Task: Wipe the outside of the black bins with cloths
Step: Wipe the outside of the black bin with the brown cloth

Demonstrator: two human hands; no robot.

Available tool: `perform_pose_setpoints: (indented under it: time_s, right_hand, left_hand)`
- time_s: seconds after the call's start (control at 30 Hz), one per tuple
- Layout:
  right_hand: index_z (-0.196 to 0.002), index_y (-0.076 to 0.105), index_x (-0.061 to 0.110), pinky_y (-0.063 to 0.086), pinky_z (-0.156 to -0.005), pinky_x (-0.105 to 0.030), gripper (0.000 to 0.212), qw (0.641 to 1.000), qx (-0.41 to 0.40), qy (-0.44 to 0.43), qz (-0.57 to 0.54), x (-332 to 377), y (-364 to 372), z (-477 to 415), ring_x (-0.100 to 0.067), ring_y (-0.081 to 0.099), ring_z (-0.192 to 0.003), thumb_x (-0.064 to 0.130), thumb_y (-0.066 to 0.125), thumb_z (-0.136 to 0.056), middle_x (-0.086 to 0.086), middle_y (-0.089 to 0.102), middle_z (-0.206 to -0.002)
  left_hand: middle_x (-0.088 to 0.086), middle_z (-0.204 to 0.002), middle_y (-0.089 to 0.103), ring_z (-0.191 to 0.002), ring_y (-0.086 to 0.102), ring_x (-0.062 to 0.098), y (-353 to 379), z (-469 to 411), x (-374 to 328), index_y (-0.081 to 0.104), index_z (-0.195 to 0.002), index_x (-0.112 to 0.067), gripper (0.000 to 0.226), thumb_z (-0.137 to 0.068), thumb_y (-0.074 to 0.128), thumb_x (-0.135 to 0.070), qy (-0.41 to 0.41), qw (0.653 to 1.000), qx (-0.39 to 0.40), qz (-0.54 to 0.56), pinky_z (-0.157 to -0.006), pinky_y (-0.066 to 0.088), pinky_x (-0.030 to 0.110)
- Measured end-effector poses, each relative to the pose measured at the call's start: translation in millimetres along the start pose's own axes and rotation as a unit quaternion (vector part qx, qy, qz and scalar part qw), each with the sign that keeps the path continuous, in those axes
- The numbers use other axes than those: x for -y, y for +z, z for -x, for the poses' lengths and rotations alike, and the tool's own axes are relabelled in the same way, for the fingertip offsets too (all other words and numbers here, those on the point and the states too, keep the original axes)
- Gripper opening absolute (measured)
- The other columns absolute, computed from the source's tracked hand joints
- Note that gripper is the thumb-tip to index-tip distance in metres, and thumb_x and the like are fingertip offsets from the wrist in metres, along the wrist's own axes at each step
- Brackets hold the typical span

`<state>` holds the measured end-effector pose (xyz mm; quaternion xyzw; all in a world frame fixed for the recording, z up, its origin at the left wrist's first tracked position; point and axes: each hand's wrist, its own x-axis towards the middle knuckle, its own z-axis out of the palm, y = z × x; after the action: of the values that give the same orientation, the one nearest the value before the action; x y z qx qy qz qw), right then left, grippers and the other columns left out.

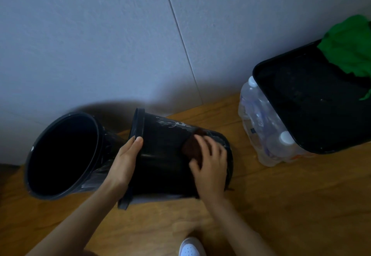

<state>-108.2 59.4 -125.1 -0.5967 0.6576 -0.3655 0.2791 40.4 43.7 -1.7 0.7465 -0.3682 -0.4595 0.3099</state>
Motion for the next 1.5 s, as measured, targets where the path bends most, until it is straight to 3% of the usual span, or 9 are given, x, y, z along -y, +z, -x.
perform_pose_setpoints:
  time_s: [0.1,0.27,0.53,0.7,0.87,1.1,1.2,1.33,1.5]
  right_hand:
    - [-0.137,0.038,0.032,0.038,-0.103,-0.045,0.056,0.992,-0.009,0.122,0.028,-43,-10,-18,-0.022,0.03,-0.129,0.024,0.054,-0.083,0.003,0.04,-0.14]
    - [-0.139,0.037,0.022,0.028,-0.098,-0.031,0.052,0.981,-0.034,0.189,-0.029,-76,-16,-21,-0.023,0.036,-0.127,0.019,0.051,-0.089,-0.007,0.042,-0.137]
    - [-0.131,0.04,0.031,0.046,-0.089,-0.04,0.085,1.0,-0.005,-0.026,0.003,-31,-10,18,-0.021,0.034,-0.118,0.007,0.08,-0.061,0.004,0.039,-0.128]
    - [-0.129,0.046,0.032,0.042,-0.087,-0.032,0.061,0.985,0.042,-0.165,-0.022,35,-11,-1,-0.017,0.036,-0.115,0.032,0.061,-0.071,0.005,0.05,-0.123]
    - [-0.132,0.043,0.034,0.039,-0.094,-0.031,0.049,0.993,0.101,-0.064,-0.022,17,-13,-42,-0.014,0.035,-0.121,0.037,0.05,-0.084,0.009,0.044,-0.132]
    - [-0.132,0.046,0.023,0.039,-0.098,-0.038,0.041,0.984,0.099,0.142,0.032,-82,-27,-74,-0.022,0.044,-0.122,0.033,0.044,-0.093,-0.001,0.05,-0.129]
    - [-0.132,0.046,0.023,0.037,-0.097,-0.035,0.041,0.99,0.061,0.126,0.033,-85,-24,-60,-0.023,0.043,-0.122,0.031,0.046,-0.091,-0.002,0.051,-0.127]
    - [-0.133,0.045,0.028,0.035,-0.094,-0.029,0.047,0.995,0.04,0.089,0.03,-50,-23,-36,-0.019,0.036,-0.12,0.03,0.054,-0.087,0.002,0.045,-0.13]
    - [-0.128,0.047,0.033,0.042,-0.087,-0.031,0.055,0.997,0.009,-0.063,-0.047,38,-7,-4,-0.017,0.036,-0.116,0.039,0.048,-0.074,0.003,0.05,-0.123]
  left_hand:
    - [0.009,-0.099,0.068,-0.098,0.063,0.027,-2,-4,3,0.064,-0.097,-0.019,0.03,-0.097,0.038,-0.035,-0.014,1.0,-0.008,0.02,-0.091,0.047,0.044]
    - [0.004,-0.096,0.068,-0.094,0.062,0.022,0,-3,1,0.063,-0.097,-0.022,0.028,-0.098,0.036,-0.033,-0.01,0.999,-0.018,0.029,-0.082,0.046,0.038]
    - [0.008,-0.098,0.066,-0.096,0.062,0.022,4,5,3,0.061,-0.099,-0.014,0.03,-0.098,0.037,-0.032,0.019,1.0,0.005,-0.023,-0.091,0.046,0.041]
    - [-0.002,-0.096,0.069,-0.094,0.064,0.012,12,14,3,0.063,-0.1,-0.027,0.026,-0.098,0.037,-0.029,0.053,0.998,0.025,-0.032,-0.081,0.047,0.029]
    - [0.0,-0.1,0.068,-0.101,0.063,0.018,10,13,3,0.063,-0.097,-0.03,0.024,-0.097,0.039,-0.031,0.034,0.999,0.015,-0.021,-0.097,0.045,0.042]
    - [-0.003,-0.114,0.063,-0.111,0.057,0.013,12,14,-3,0.056,-0.117,-0.024,0.031,-0.096,0.037,-0.036,0.047,0.997,0.035,-0.059,-0.097,0.044,0.032]
    - [0.003,-0.127,0.057,-0.123,0.05,0.019,9,14,-1,0.045,-0.134,-0.017,0.049,-0.094,0.037,-0.043,0.04,0.995,0.044,-0.075,-0.109,0.035,0.045]
    - [0.0,-0.112,0.064,-0.11,0.058,0.014,10,16,-2,0.053,-0.121,-0.021,0.034,-0.097,0.036,-0.038,0.046,0.995,0.05,-0.079,-0.101,0.042,0.036]
    - [0.003,-0.125,0.059,-0.12,0.052,0.017,13,14,0,0.05,-0.127,-0.019,0.053,-0.088,0.043,-0.055,0.065,0.993,0.055,-0.083,-0.104,0.04,0.04]
